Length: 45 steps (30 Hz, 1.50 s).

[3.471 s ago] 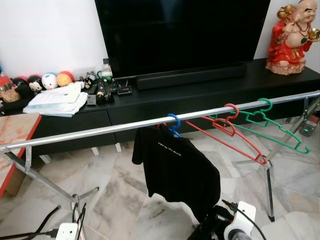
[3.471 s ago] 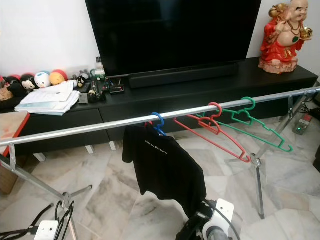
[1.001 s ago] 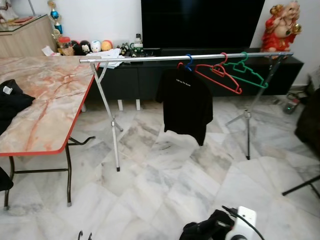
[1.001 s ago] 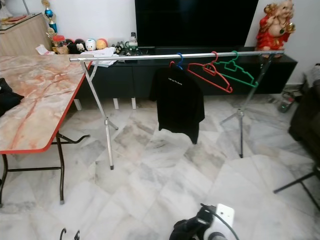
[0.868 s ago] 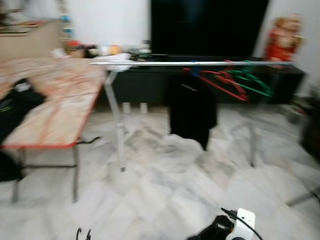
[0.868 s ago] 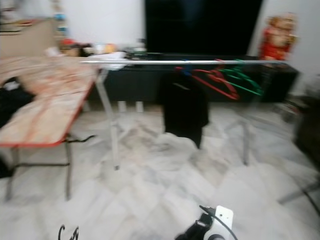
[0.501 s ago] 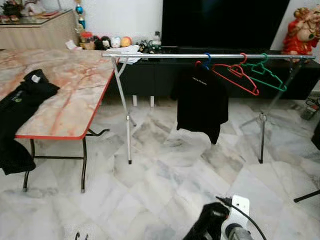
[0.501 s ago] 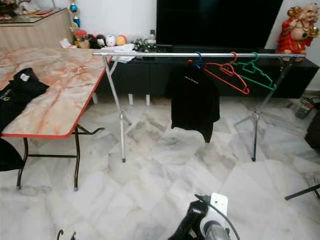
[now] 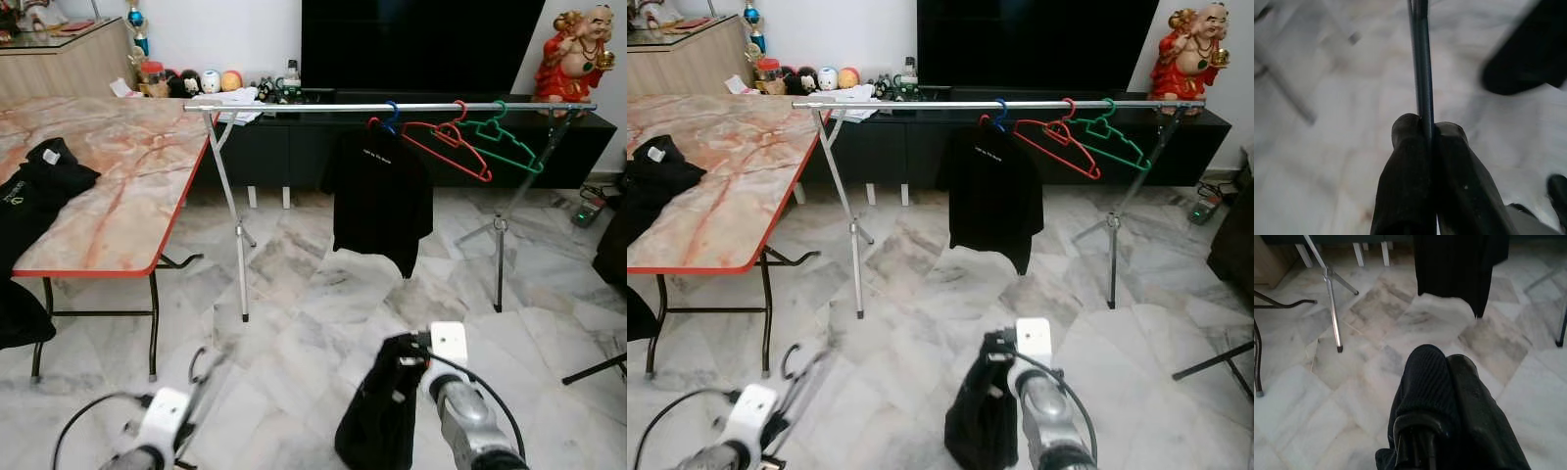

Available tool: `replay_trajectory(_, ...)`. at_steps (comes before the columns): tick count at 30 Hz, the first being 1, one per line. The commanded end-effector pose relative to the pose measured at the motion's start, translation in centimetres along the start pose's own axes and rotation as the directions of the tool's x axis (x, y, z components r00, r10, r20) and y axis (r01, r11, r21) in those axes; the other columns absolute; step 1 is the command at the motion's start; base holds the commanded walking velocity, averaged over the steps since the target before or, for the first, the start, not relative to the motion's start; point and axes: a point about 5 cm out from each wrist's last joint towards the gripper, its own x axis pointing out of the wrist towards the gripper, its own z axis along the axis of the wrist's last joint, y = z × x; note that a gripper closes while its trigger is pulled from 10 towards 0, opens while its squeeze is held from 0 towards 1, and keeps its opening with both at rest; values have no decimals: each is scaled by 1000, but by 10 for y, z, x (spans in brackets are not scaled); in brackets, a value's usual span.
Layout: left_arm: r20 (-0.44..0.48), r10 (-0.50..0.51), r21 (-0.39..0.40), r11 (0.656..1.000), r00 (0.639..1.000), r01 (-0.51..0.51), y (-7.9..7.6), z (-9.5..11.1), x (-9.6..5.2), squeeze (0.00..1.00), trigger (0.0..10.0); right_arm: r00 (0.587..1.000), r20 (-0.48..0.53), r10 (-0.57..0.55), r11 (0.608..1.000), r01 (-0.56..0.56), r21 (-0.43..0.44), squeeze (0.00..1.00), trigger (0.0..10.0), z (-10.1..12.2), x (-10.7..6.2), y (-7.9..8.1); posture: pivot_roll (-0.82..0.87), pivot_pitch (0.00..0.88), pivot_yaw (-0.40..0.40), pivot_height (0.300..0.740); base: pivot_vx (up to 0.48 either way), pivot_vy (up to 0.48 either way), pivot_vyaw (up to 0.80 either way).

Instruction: Hang hanger

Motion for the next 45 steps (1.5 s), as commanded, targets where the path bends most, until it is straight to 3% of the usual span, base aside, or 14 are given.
replay_trajectory(1, 13, -139, 99, 986, 990, 138, -1, 12, -1, 0, 10000, 999, 33, 35, 998, -34, -51, 0, 10000, 17, 5, 4, 73, 28, -17, 740, 0, 0, 0)
replay_trajectory(5, -7, -309, 201, 931, 951, 304, -7, 30, -2, 0, 10000, 997, 52, 66, 993, -60, -100, 0, 10000, 31, 10, 11, 74, 28, -20, 740, 0, 0, 0)
replay_trajectory(9, -5, -449, 244, 866, 893, 437, -13, 55, -7, 0, 10000, 995, 72, 71, 992, -63, -111, 0, 10000, 46, 14, 14, 69, 29, -20, 740, 0, 0, 0)
replay_trajectory(14, -53, -546, 279, 796, 836, 537, -20, 64, -13, 0, 10000, 992, 94, 84, 990, -72, -120, 0, 10000, 58, 17, 17, 66, 29, -23, 740, 0, 0, 0)
replay_trajectory(15, -71, -585, 284, 764, 808, 579, -23, 68, -17, 0, 10000, 992, 97, 78, 989, -65, -131, 0, 10000, 62, 18, 17, 64, 29, -23, 740, 0, 0, 0)
replay_trajectory(18, -84, -640, 285, 719, 764, 634, -28, 75, -25, 0, 10000, 991, 111, 76, 990, -62, -124, 0, 10000, 68, 19, 17, 66, 27, -25, 740, 0, 0, 0)
replay_trajectory(24, -90, -694, 276, 671, 714, 688, -35, 88, -35, 0, 10000, 993, 103, 61, 990, -48, -130, 0, 10000, 72, 20, 18, 67, 23, -26, 740, 0, 0, 0)
replay_trajectory(26, -95, -695, 274, 670, 713, 690, -35, 89, -37, 0, 10000, 993, 101, 56, 991, -43, -130, 0, 10000, 72, 20, 18, 69, 23, -27, 740, 0, 0, 0)
replay_trajectory(28, -28, -620, 279, 749, 784, 601, -32, 97, -31, 0, 10000, 994, 94, 57, 993, -47, -108, 0, 10000, 73, 21, 20, 72, 21, -27, 740, 0, 0, 0)
replay_trajectory(33, -14, -577, 286, 780, 816, 557, -30, 98, -31, 0, 10000, 993, 93, 69, 993, -60, -98, 0, 10000, 71, 20, 24, 71, 21, -28, 740, 0, 0, 0)
replay_trajectory(36, 54, -517, 265, 832, 854, 487, -28, 104, -29, 0, 10000, 994, 65, 83, 993, -78, -86, 0, 10000, 58, 18, 27, 76, 22, -30, 740, 0, 0, 0)
replay_trajectory(45, 99, -479, 231, 864, 872, 448, -29, 105, -25, 0, 10000, 995, 54, 83, 995, -80, -60, 0, 10000, 53, 18, 27, 70, 21, -29, 740, 0, 0, 0)
